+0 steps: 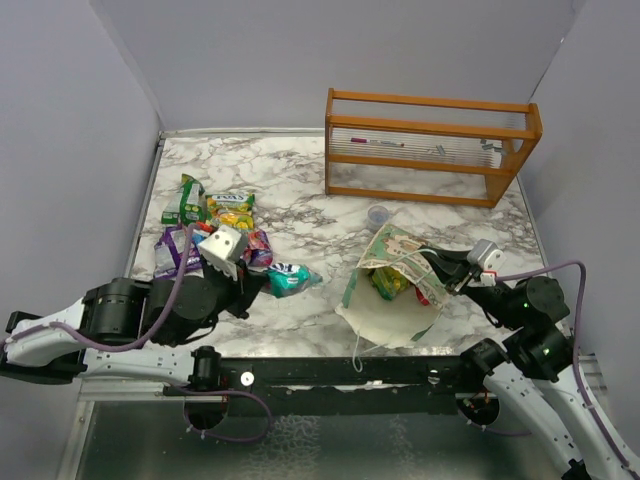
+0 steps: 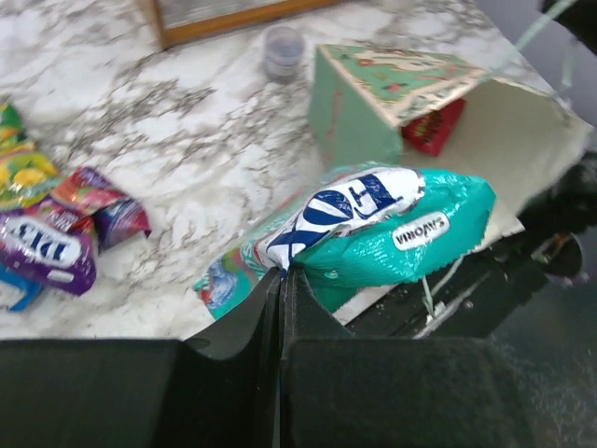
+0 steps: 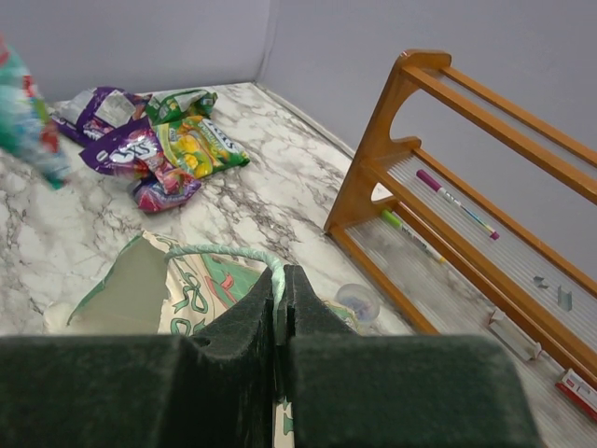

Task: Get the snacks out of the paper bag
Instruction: Place the snack at the center of the board.

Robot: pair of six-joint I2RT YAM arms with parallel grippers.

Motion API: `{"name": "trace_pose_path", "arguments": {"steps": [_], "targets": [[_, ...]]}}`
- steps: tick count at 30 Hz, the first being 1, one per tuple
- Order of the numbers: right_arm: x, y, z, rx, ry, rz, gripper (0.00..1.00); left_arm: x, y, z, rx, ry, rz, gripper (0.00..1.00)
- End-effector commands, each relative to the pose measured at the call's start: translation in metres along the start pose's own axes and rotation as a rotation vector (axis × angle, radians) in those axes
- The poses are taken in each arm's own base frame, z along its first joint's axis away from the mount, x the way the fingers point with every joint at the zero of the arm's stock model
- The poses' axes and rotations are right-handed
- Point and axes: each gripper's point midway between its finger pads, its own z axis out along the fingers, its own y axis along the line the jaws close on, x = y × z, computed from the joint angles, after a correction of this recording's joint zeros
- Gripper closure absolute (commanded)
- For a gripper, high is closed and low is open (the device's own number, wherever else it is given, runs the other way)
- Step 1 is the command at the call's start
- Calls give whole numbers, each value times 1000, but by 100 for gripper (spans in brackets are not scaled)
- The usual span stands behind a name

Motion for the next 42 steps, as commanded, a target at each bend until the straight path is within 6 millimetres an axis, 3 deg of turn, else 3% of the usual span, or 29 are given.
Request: {"name": "trace_pose_path", "arguments": {"steps": [1,12,13,16,20,30,36,40,42], "targets": [[-5,-3,0,15,-28,-19,98,29,37,15,-291,12,-109,100],[-2,0,3,-3,-16,-13,98,106,46,62,-458,133,-147,100],[-1,0,3,-7,-14,-11,98,132,53,80,-488,216,-158,100],[0,0,4,-6,-9,-10,98,153,71,89,-561,290,-156,100],[1,0,4,-9,-5,-8,98,159,85,94,-637,332,-155,100],[2,0,5,-10,0,-6,98,151,130,95,-883,358,-83,100],[2,0,4,-7,1,-7,98,179,136,112,-892,499,-20,100],[2,-1,4,-5,0,-8,98,198,124,117,-818,571,-57,77],[2,0,4,-6,1,-8,98,195,113,119,-742,546,-109,65]]}}
